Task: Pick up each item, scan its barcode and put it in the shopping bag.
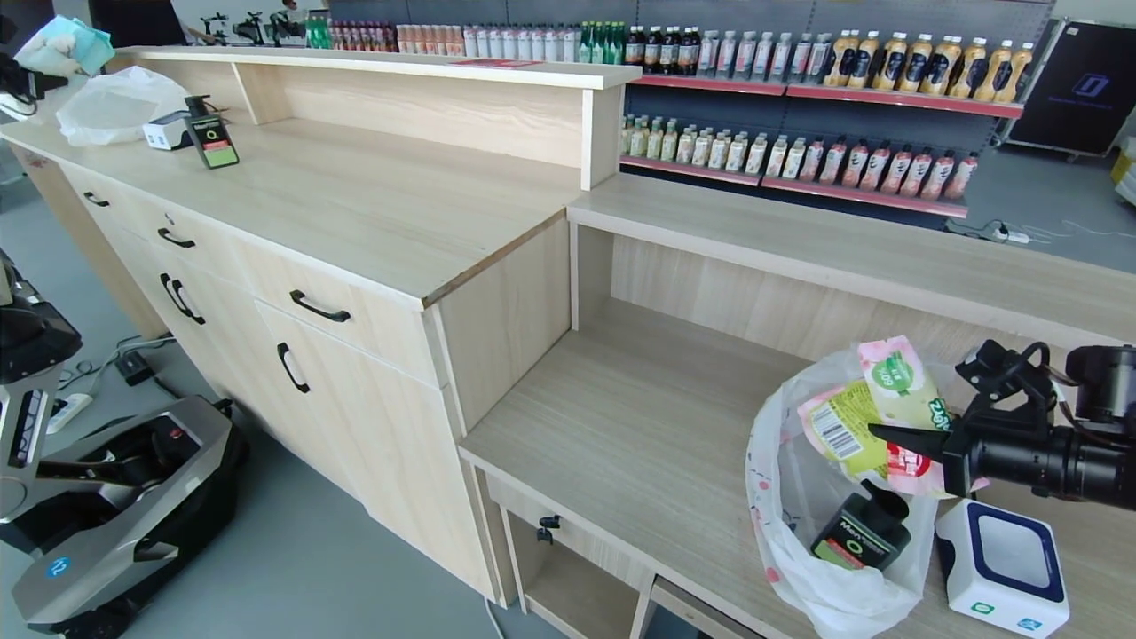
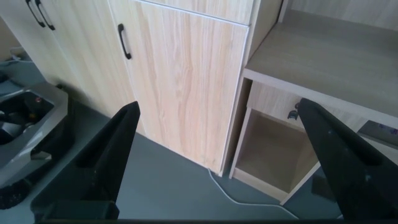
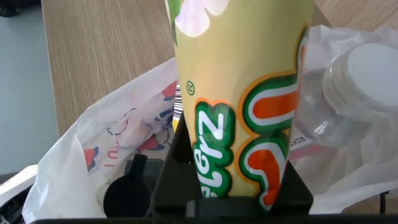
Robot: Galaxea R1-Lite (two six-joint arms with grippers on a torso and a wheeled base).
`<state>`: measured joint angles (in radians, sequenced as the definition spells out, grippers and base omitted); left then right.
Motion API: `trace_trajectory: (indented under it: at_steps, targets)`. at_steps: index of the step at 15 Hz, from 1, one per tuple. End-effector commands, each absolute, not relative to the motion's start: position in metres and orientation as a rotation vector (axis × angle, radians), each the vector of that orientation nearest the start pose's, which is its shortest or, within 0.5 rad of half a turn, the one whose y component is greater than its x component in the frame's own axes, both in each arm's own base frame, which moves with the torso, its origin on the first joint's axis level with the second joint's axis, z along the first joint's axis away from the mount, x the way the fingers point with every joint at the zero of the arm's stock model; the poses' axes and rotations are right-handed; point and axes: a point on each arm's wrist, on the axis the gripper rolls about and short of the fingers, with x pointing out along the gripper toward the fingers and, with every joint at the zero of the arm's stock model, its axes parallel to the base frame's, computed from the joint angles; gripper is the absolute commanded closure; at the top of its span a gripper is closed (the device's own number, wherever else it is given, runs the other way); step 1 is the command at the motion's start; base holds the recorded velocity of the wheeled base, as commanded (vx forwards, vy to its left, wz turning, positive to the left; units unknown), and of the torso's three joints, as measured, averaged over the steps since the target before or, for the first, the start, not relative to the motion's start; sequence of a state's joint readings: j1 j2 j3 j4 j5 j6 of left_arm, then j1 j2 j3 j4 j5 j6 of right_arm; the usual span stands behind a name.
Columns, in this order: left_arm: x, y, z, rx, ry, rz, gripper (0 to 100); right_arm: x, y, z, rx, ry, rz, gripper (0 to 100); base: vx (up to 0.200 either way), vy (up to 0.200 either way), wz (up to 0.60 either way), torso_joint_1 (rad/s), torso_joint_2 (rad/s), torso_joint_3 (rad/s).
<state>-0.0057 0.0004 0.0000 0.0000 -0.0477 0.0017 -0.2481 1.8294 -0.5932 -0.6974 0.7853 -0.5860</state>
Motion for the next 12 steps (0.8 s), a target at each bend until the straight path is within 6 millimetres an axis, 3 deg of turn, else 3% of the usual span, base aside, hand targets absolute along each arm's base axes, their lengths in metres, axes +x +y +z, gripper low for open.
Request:
trace_trajectory:
  at_steps: [1,12]
  targets:
    - [-0.023,-0.001,0.076,0.002,0.001,-0.054,0,0.284,-0.059,0.089,-0.276,0.333,0.636,100,0.000,0.000,0.00,0.000,0.00,0.000]
    - [-0.023,-0.001,0.076,0.002,0.001,-0.054,0,0.286,-0.072,0.073,-0.281,0.367,0.615,100,0.000,0.000,0.00,0.000,0.00,0.000]
